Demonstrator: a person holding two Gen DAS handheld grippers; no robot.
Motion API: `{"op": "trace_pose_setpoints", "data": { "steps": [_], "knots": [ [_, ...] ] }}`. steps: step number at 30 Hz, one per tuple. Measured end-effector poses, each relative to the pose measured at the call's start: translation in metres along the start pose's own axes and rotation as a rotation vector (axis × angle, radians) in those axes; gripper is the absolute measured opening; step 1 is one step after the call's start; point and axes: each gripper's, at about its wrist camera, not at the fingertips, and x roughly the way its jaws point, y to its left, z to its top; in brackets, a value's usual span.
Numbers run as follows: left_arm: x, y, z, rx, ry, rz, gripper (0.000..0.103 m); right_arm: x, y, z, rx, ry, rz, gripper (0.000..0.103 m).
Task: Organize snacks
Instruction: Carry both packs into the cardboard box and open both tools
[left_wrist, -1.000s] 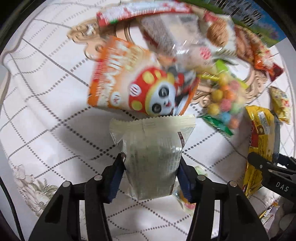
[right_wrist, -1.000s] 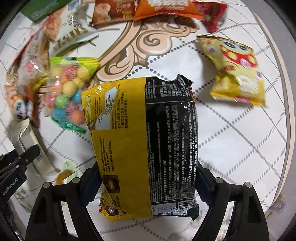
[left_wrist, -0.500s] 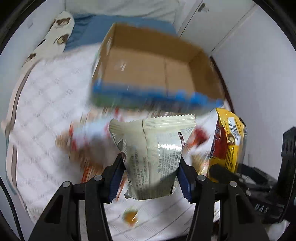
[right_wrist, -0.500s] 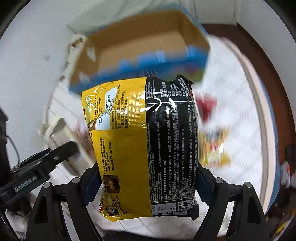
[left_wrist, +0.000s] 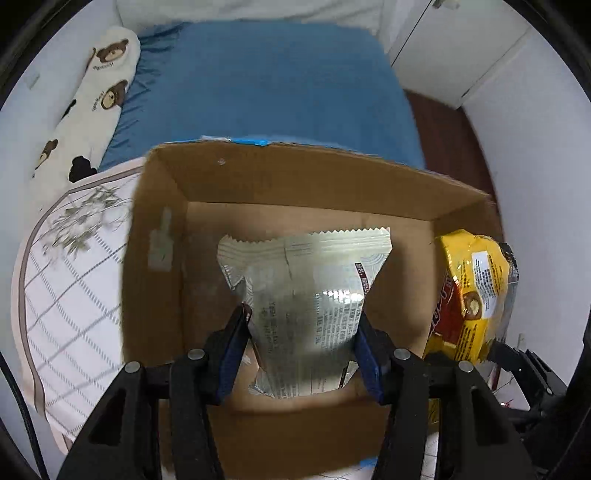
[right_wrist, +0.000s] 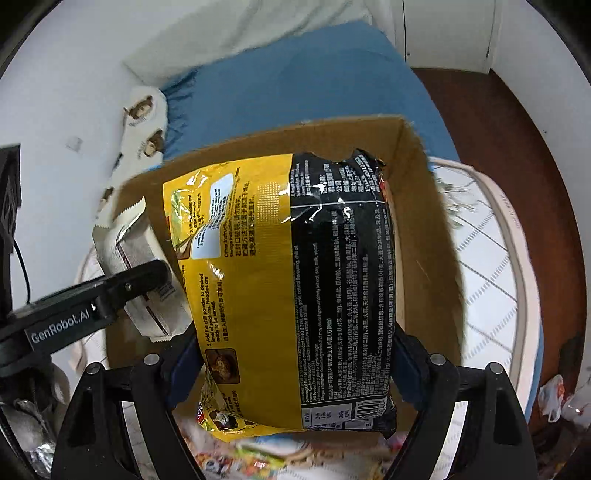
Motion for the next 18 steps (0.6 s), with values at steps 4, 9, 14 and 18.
{"op": "trace_pose_setpoints", "data": {
  "steps": [4, 9, 14, 18],
  "knots": [
    [0.037, 0.007, 0.018, -0.008, 0.073, 0.009, 0.052, 0.050, -0.007, 0.021, -0.019, 0.066, -0.032, 0.088],
    [0.056, 0.011, 0.023, -0.011, 0.112, 0.022, 0.052, 0.087, -0.012, 0.037, -0.024, 0.114, -0.039, 0.088],
    [0.067, 0.015, 0.028, -0.001, 0.120, 0.060, 0.062, 0.112, -0.020, 0.054, -0.028, 0.174, -0.025, 0.090],
    [0.064, 0.017, 0.028, -0.003, 0.097, 0.042, 0.089, 0.114, -0.025, 0.061, -0.068, 0.165, -0.050, 0.098]
  ]
}}
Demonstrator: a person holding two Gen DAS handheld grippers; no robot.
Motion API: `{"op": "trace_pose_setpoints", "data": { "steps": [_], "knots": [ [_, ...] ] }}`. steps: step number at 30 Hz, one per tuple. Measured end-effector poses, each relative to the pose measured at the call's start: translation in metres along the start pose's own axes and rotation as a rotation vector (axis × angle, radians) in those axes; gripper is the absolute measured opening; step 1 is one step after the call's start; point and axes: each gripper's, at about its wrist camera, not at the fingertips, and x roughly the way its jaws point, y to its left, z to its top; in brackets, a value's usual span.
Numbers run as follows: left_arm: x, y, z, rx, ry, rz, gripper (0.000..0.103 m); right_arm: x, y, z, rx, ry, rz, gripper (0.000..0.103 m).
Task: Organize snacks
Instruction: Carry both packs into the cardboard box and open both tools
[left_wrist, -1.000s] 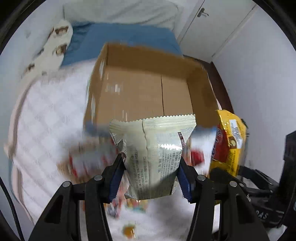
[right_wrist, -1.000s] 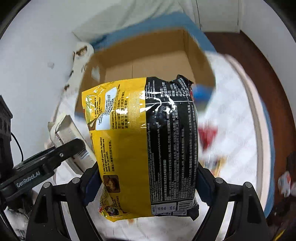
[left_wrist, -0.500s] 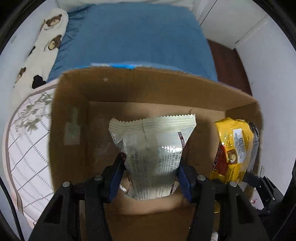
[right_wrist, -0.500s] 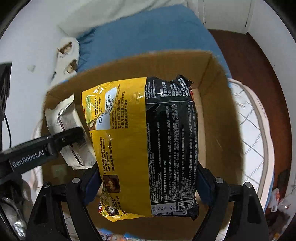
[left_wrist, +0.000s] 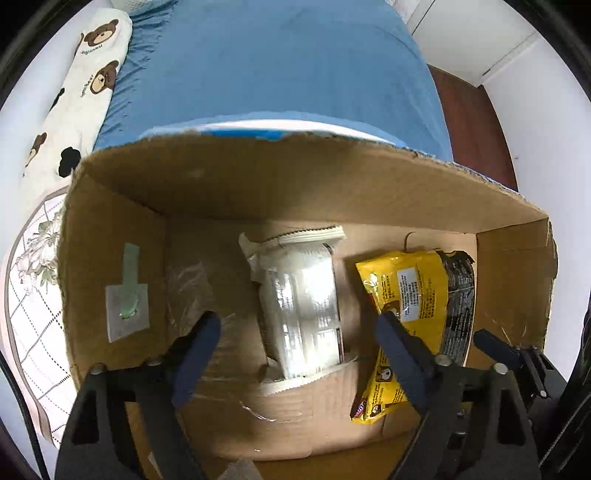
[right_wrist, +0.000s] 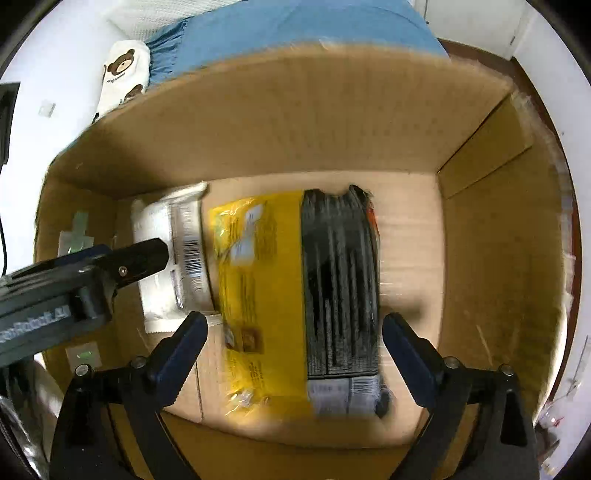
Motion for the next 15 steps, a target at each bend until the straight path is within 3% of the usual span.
{"op": "trace_pose_setpoints", "data": {
  "steps": [8, 15],
  "knots": [
    [-0.016, -0.002, -0.018, 0.024, -0.077, 0.031, 0.089, -0.020, -0.013, -0.007, 0.001, -0.050, -0.017, 0.098],
    [-0.043, 0.008, -0.040, 0.020, -0.200, 0.074, 0.089, -0.061, -0.006, -0.052, -0.001, -0.110, -0.051, 0.098]
  ]
}}
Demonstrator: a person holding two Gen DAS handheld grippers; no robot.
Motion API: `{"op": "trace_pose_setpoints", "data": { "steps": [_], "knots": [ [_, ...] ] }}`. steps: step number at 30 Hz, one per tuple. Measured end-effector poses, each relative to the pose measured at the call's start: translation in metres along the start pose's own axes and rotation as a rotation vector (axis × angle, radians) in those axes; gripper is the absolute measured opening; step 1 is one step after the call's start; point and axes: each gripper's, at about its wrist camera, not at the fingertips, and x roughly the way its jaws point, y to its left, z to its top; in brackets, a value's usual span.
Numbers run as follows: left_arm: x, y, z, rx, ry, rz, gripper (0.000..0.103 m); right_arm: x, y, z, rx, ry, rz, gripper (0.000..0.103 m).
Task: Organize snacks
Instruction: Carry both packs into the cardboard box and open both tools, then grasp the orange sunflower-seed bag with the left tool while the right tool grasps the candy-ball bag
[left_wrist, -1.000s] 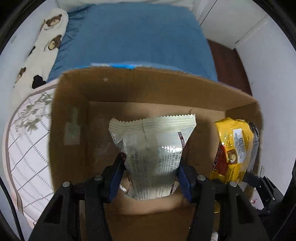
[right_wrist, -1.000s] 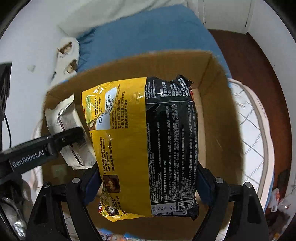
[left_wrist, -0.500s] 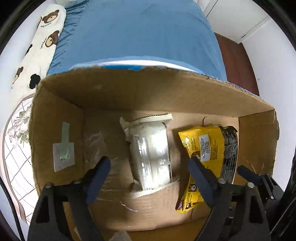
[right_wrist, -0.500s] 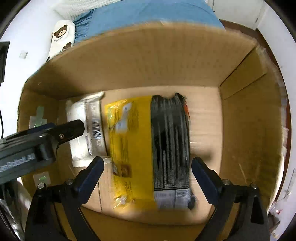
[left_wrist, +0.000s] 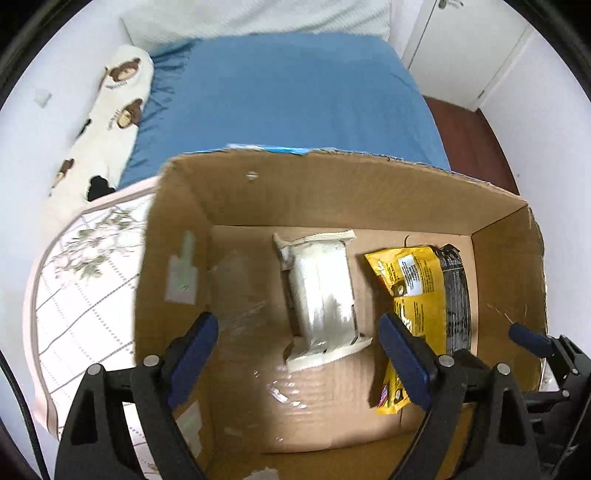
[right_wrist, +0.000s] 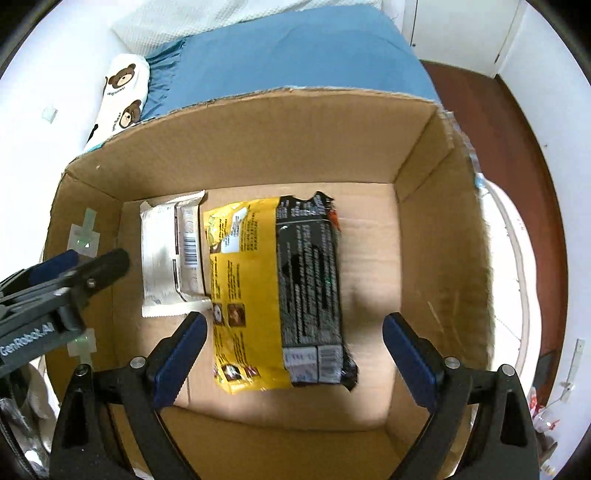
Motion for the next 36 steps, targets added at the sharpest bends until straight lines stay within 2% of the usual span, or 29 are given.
{"op": "trace_pose_setpoints", "data": {
  "steps": [4, 11, 21, 29, 34, 36],
  "knots": [
    [-0.020, 0.002, -0.016, 0.015, -0.050, 0.017, 0.089, -0.025, -0.003, -0.023, -0.006, -0.044, -0.017, 0.098],
    [-0.059, 0.002, -0.047, 0.011, -0.135, 0.012, 0.089, -0.065, 0.018, -0.048, -0.020, -0.134, -0.038, 0.098],
    [-0.120, -0.003, -0.088, 0.022, -0.245, 0.004, 0.089, -0.122, 0.021, -0.091, -0.006, -0.238, -0.016, 0.098],
    [-0.133, 0.001, -0.128, 0.005, -0.239, -0.008, 0.089, -0.150, 0.019, -0.128, 0.014, -0.263, 0.025, 0.098],
    [-0.116, 0.019, -0.174, -0.034, -0.186, 0.022, 0.089, -0.131, 0.018, -0.164, 0.044, -0.195, 0.074, 0.098],
    [-0.100, 0.033, -0.199, -0.055, -0.133, 0.035, 0.089, -0.114, 0.017, -0.183, 0.059, -0.145, 0.097, 0.098]
  ]
}}
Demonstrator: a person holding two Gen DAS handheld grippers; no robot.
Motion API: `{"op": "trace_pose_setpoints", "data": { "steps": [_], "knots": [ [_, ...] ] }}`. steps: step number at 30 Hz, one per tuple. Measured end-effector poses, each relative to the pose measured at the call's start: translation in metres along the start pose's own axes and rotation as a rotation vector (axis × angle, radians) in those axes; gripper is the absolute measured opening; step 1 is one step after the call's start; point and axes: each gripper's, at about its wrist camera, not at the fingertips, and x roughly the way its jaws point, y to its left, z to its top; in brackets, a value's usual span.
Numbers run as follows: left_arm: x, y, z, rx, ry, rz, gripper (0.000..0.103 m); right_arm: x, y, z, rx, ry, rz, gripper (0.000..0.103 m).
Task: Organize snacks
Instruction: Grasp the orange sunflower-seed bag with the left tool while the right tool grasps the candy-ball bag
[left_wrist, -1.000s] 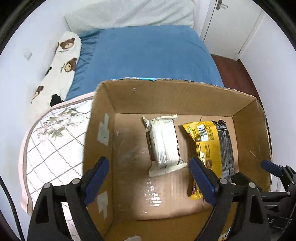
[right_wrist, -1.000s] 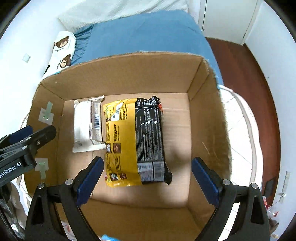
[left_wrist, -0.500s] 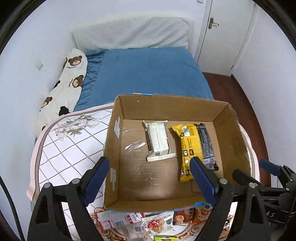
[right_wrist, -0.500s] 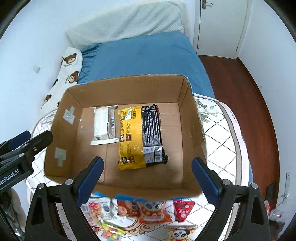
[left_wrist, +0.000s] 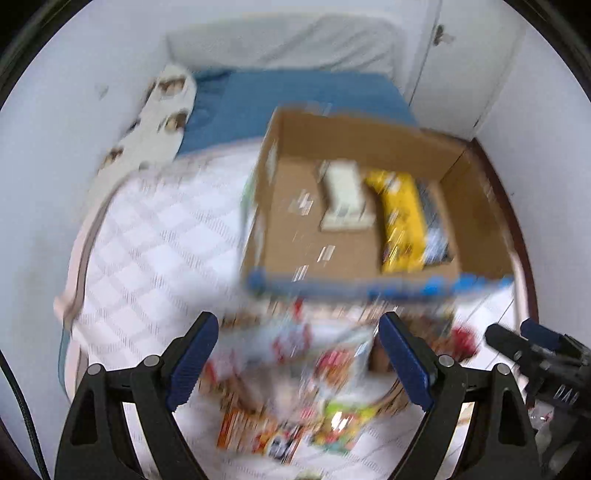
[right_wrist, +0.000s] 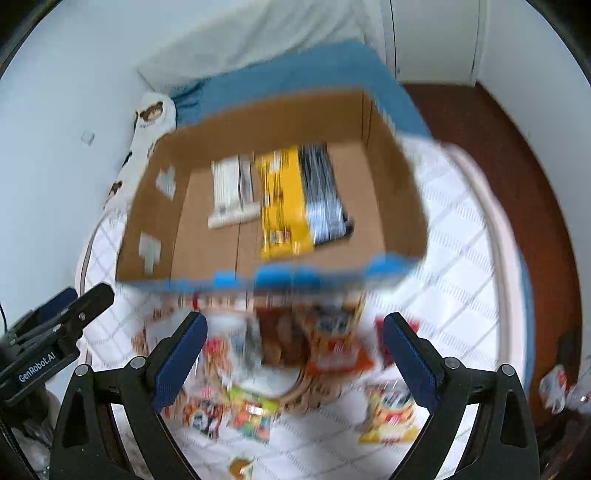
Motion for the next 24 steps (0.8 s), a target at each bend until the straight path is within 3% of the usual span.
{"op": "trace_pose_setpoints", "data": {
  "steps": [3, 5, 9, 13, 17, 18, 20, 24],
  "knots": [
    [0.028, 0.025, -0.042, -0.040, 0.114, 0.022, 0.089, 0.022, -0.003, -0.031, 0.018, 0.072, 0.010, 0.098],
    [0.055, 0.048, -0.074, -0.130, 0.232, 0.001, 0.089, 0.039, -0.005, -0.053, 0.035, 0.127, 0.024, 0.098],
    [0.104, 0.089, -0.126, -0.433, 0.424, -0.138, 0.089, 0.071, -0.012, -0.089, 0.087, 0.214, 0.037, 0.098],
    [0.141, 0.107, -0.152, -0.676, 0.500, -0.234, 0.089, 0.100, -0.007, -0.118, 0.130, 0.285, 0.060, 0.098],
    [0.163, 0.116, -0.158, -0.821, 0.489, -0.252, 0.086, 0.129, 0.012, -0.141, 0.141, 0.337, 0.077, 0.094],
    [0.165, 0.116, -0.158, -0.827, 0.481, -0.251, 0.085, 0.134, 0.016, -0.145, 0.143, 0.343, 0.082, 0.091],
    [0.167, 0.110, -0.154, -0.763, 0.469, -0.200, 0.066, 0.146, 0.026, -0.152, 0.142, 0.345, 0.084, 0.089],
    [0.163, 0.088, -0.149, -0.492, 0.433, -0.087, 0.065, 0.168, 0.041, -0.157, 0.140, 0.359, 0.088, 0.079]
  ]
}}
